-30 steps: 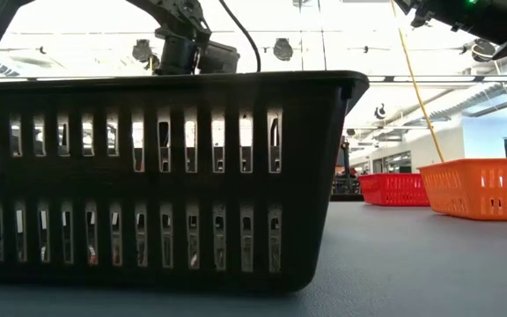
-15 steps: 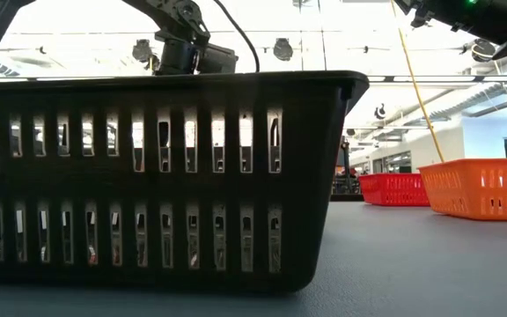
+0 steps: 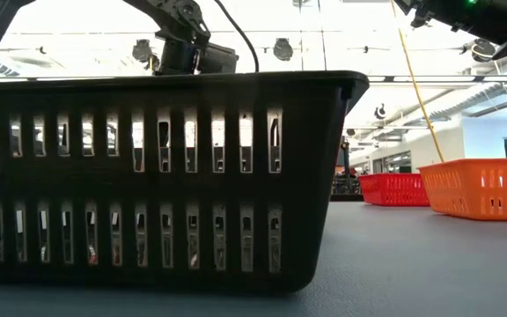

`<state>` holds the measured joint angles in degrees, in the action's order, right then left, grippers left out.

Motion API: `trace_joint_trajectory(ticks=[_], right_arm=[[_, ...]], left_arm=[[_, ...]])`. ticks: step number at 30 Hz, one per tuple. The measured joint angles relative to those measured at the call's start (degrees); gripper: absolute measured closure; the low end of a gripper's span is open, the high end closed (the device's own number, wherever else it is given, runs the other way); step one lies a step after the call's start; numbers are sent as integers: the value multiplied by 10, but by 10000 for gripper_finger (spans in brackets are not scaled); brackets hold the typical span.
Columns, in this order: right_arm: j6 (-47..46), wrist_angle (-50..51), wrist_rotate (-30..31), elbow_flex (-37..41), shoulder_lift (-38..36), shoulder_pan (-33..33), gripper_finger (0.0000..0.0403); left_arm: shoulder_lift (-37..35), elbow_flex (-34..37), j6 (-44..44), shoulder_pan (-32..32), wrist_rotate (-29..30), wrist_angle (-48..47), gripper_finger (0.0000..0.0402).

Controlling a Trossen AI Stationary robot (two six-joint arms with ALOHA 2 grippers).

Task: Stack baskets on shelf by color
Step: Put the left red bin on the shelf, then adjust the orange bin on the shelf

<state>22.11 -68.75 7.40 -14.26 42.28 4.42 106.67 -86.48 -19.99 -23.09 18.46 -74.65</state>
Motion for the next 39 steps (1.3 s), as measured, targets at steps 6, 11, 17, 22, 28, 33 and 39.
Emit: trace_joint_trajectory(ticks=[6,11,17,22,28,33,39], right_arm=[[0,0,0,0,0,0,337],[0,0,0,0,0,0,337],[0,0,0,0,0,0,337],[-4,0,0,0,0,0,337],[-4,0,0,0,0,0,337],[-4,5,0,0,0,0,337],[-4,6,0,0,0,0,337]], left_arm=[[0,0,-14,3,-4,22,362],[0,0,-27,17,-6,22,362],[0,0,-24,28,-6,10,362],[0,0,-2,29,-2,13,362],[-5,0,11,29,2,10,354],[-24,-1,26,30,15,10,320],[-83,-2,45,29,16,10,268]])
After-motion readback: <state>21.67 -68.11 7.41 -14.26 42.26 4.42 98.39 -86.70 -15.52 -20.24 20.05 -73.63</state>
